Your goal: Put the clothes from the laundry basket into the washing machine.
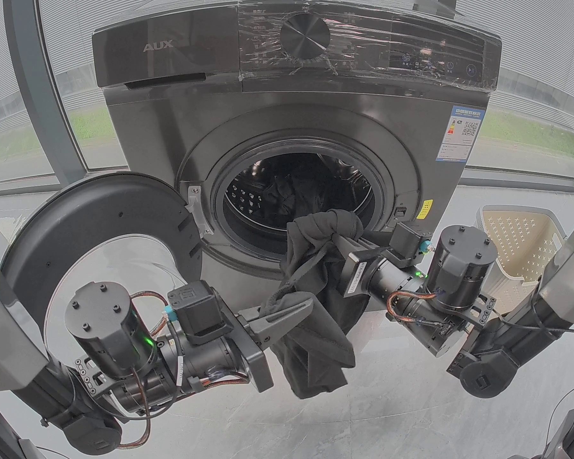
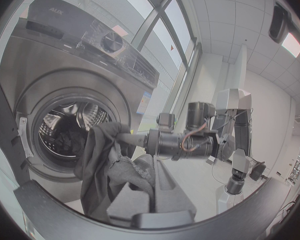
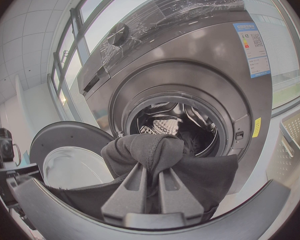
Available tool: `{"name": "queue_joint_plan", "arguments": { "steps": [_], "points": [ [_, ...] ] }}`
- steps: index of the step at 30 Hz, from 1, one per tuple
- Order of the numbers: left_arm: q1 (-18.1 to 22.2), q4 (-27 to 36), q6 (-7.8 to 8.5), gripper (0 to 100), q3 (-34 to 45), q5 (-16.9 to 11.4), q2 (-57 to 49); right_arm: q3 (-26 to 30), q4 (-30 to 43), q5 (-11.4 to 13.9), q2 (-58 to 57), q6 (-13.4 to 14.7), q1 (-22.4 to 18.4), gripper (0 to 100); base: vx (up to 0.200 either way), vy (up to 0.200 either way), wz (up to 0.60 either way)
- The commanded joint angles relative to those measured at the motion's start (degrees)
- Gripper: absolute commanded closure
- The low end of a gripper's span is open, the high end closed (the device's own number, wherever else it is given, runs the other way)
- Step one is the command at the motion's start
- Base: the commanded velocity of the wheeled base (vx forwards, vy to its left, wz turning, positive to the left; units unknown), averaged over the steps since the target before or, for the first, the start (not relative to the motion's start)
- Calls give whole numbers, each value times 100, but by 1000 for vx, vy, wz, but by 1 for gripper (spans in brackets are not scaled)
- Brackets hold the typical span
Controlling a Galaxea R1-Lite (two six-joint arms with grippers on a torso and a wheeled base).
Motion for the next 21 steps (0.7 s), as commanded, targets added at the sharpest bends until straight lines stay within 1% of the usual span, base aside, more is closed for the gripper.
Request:
{"name": "queue_joint_plan", "arguments": {
  "steps": [1, 3, 4, 9, 12, 16, 17, 19, 20, 21],
  "points": [
    [15, -21, -42, 100, -113, 12, -162, 16, -10, -13, 62, -1, 39, 100, 0, 0, 0],
    [24, -21, -50, 100, -184, 21, -171, 34, -1, -13, 62, -1, 39, 100, 0, 0, 0],
    [42, -21, -59, 100, -210, 21, -171, 69, 16, -30, 62, 8, 39, 0, 0, 0, 0],
    [77, -21, -59, 100, -421, 65, -162, 324, 60, -57, 123, 8, 30, 0, 0, 0, 0],
    [200, -21, -50, 100, -632, 82, -127, 491, 69, -65, 193, -10, -5, 0, 0, 0, 0],
    [340, -21, -59, 100, -852, 197, -110, 658, 122, -65, 202, -10, -66, 0, 0, 0, 0],
    [384, -21, -77, 100, -948, 284, -101, 764, 209, -65, 202, -10, -101, 0, 0, 0, 0],
    [393, -21, -156, 100, -1010, 337, -101, 860, 262, -65, 202, -10, -128, 0, 0, 0, 0],
    [393, -21, -261, 100, -1080, 399, -101, 966, 262, -65, 202, -18, -128, 0, 0, 0, 0],
    [393, -21, -296, 100, -1106, 425, -101, 992, 262, -65, 202, -27, -128, 0, 0, 0, 0]
  ]
}}
